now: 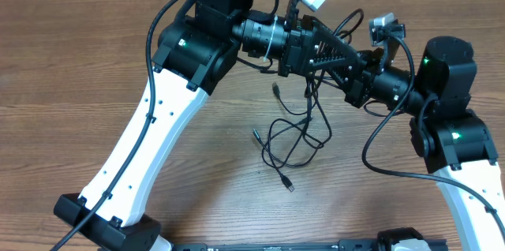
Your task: Untangle cables
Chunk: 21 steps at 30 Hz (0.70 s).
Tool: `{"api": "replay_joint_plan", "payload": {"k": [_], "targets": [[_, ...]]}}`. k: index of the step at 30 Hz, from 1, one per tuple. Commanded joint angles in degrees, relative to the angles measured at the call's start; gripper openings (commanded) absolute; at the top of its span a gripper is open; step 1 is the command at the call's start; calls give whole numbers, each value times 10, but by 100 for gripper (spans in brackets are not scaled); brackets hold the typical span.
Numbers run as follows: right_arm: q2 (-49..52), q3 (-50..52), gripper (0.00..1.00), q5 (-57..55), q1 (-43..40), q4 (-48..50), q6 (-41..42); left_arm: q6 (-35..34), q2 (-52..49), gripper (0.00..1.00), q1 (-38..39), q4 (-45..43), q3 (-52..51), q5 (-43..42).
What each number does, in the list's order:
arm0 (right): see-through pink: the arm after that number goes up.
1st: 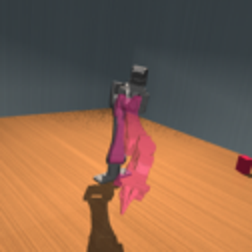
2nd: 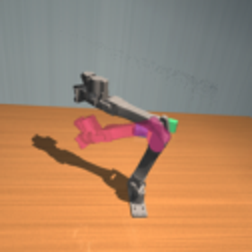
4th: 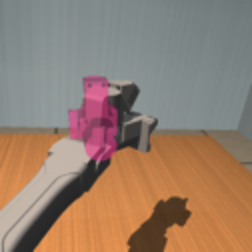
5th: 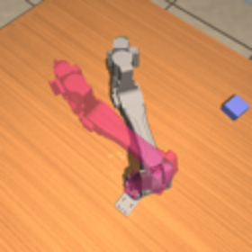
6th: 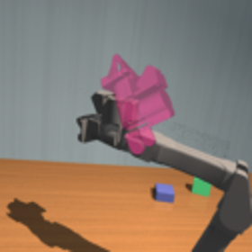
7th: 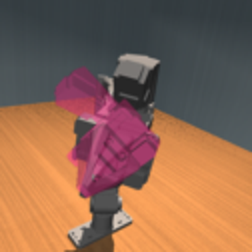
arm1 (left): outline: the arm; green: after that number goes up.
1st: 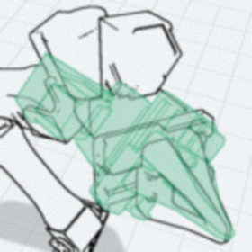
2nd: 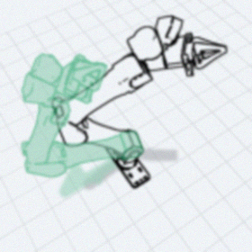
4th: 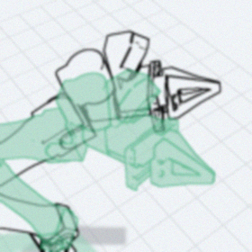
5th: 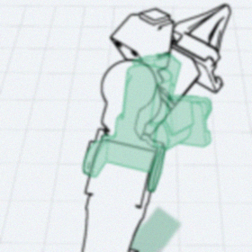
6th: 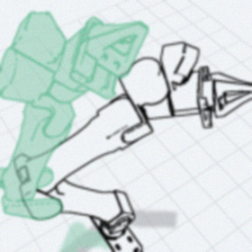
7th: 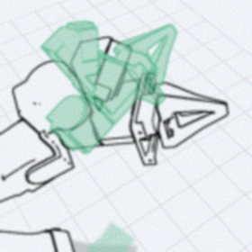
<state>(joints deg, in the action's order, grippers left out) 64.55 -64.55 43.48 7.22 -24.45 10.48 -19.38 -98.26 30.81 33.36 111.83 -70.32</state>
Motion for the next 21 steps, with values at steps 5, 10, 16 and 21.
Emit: {"api": "replay_joint_plan", "payload": {"k": [5, 10, 16, 21], "targets": [[-2, -7, 4, -1, 2, 3, 1, -15, 1, 4, 7, -10, 2, -13], [-2, -7, 27, -40, 2, 5, 83, -41, 1, 4, 7, -38, 2, -11], [-2, -7, 49, -31, 2, 26, 106, -78, 1, 4, 7, -71, 2, -4], [-2, -7, 33, -27, 2, 28, 108, -79, 1, 4, 7, -71, 2, -2]]}}
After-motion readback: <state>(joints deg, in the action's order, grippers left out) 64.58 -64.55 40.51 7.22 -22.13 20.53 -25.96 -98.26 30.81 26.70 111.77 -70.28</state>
